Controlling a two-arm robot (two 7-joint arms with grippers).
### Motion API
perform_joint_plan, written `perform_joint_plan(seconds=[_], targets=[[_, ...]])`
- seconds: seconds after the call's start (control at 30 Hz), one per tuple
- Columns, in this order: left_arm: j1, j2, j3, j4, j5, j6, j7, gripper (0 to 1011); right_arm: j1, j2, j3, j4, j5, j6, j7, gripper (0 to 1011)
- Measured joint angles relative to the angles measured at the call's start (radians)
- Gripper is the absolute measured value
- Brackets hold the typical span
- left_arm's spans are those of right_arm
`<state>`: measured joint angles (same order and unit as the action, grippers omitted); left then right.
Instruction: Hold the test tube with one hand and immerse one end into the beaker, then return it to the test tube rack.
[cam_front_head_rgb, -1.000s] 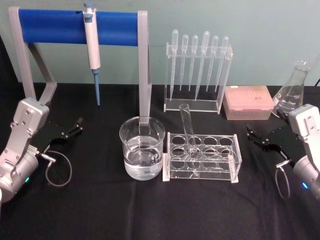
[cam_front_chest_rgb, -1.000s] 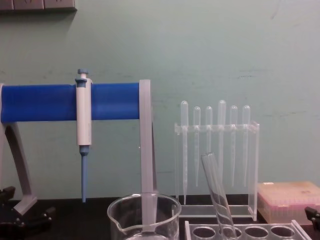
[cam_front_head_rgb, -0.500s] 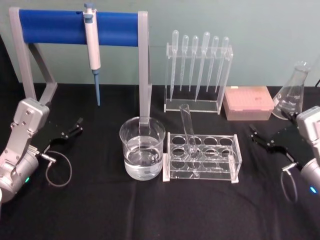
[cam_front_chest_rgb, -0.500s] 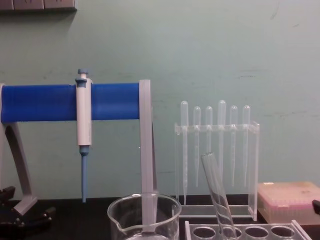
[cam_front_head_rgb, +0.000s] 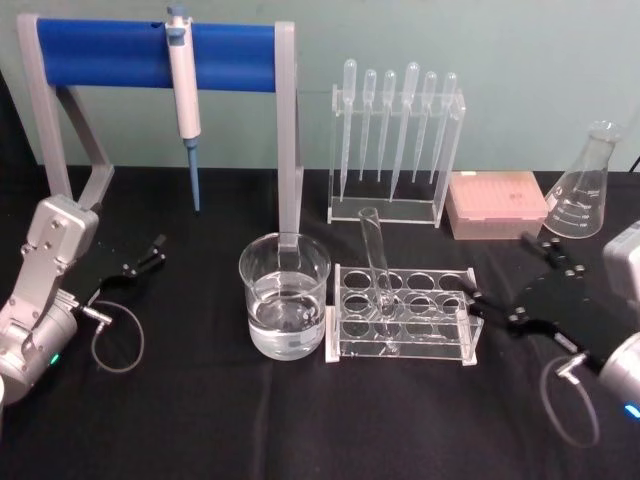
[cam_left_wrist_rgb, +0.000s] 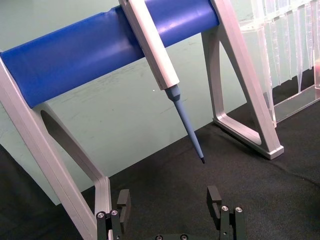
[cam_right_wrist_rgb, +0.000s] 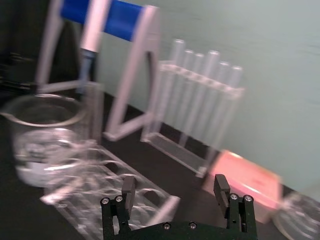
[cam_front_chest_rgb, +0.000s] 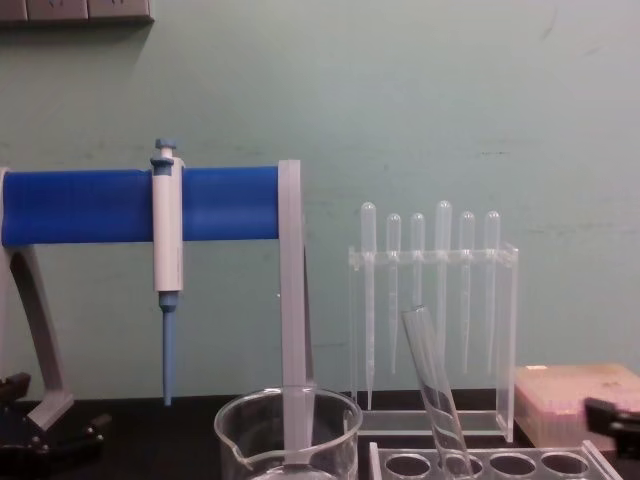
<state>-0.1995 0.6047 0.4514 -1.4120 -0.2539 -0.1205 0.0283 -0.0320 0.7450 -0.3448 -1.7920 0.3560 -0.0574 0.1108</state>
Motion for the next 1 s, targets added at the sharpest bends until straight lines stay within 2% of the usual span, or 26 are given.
perform_joint_plan(seconds=[0.07, 0.1, 0.23, 0.47, 0.6, 0.8, 0.97, 1.0], targets=[[0.000, 0.000, 0.000, 0.000, 0.000, 0.000, 0.000, 1000, 0.019, -0.012, -0.019, -0.006, 0.008, 0.010, 0.047, 1002], [0.000, 0.000, 0.000, 0.000, 0.000, 0.000, 0.000, 1000, 0.019, -0.012, -0.019, -0.006, 0.008, 0.010, 0.047, 1002], [0.000, 0.000, 0.000, 0.000, 0.000, 0.000, 0.000, 1000, 0.074, -0.054, -0.060, 0.008, 0.003, 0.029, 0.105, 1002], [0.000, 0.000, 0.000, 0.000, 0.000, 0.000, 0.000, 1000, 0.150, -0.120, -0.101, 0.048, -0.009, 0.064, 0.157, 1002], [0.000, 0.000, 0.000, 0.000, 0.000, 0.000, 0.000, 1000, 0.199, -0.165, -0.124, 0.087, -0.012, 0.102, 0.192, 1002], [0.000, 0.000, 0.000, 0.000, 0.000, 0.000, 0.000, 1000, 0.256, -0.206, -0.137, 0.121, -0.013, 0.175, 0.229, 1002], [0.000, 0.000, 0.000, 0.000, 0.000, 0.000, 0.000, 1000, 0.292, -0.223, -0.138, 0.130, -0.003, 0.246, 0.266, 1002], [0.000, 0.000, 0.000, 0.000, 0.000, 0.000, 0.000, 1000, 0.292, -0.223, -0.138, 0.130, -0.003, 0.246, 0.266, 1002]])
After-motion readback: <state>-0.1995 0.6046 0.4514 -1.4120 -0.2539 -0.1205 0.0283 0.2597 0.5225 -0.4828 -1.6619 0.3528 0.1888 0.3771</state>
